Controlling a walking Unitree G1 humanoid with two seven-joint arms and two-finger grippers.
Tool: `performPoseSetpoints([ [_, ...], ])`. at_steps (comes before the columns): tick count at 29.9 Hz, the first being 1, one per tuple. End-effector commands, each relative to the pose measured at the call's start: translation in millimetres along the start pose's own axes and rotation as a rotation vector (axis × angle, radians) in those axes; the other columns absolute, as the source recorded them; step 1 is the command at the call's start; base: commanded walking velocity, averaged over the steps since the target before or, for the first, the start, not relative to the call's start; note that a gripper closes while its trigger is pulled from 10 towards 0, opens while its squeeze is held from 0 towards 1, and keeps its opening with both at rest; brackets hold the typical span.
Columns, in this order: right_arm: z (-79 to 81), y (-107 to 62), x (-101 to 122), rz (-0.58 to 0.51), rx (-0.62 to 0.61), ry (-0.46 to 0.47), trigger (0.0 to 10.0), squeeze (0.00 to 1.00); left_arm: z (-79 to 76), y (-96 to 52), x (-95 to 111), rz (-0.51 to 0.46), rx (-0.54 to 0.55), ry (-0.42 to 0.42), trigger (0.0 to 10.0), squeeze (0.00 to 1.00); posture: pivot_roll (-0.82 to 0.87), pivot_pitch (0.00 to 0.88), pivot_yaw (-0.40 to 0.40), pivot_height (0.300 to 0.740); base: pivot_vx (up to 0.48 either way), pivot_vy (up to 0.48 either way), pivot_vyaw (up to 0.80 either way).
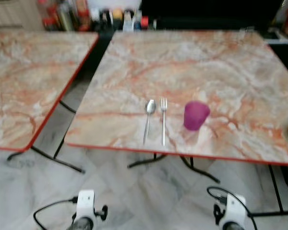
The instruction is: Setting the table
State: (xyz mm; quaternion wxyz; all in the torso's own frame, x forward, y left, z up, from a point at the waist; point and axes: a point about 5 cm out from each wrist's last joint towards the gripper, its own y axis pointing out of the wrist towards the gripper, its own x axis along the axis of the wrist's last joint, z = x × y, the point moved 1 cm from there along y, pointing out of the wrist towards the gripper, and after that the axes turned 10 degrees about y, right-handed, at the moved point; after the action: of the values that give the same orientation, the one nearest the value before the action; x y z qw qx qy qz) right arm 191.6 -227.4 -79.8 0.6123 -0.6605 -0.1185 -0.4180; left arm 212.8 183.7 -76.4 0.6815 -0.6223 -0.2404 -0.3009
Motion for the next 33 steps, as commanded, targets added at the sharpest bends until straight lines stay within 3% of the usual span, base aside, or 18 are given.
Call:
performPoseSetpoints([
  [1,-7.4,-2.6,-7.8,0.026,-0.025,0.002,10.0,0.00,0.5,-1.8,-8.1,0.034,0.002,-0.011,10.0,0.00,-0.08,0.148,0.041,0.740,0.000,0.000,0.00],
  [15,-5.2,-3.1,-11.0,0.041,-0.007,-0.016,10.0,0.00,4.5,-3.3,-13.1,0.050,0.013,0.006,10.0,0.00,-0.08,0.160,0.034,0.740,0.000,0.000,0.00],
  [33,-17.1,-4.2,-9.9,0.044,-0.025,-0.023,10.0,0.00,-9.5,-4.0,-15.9,0.054,-0.010,-0.006,10.0,0.00,-0.12,0.123,-0.001,0.740,0.000,0.000,0.00],
])
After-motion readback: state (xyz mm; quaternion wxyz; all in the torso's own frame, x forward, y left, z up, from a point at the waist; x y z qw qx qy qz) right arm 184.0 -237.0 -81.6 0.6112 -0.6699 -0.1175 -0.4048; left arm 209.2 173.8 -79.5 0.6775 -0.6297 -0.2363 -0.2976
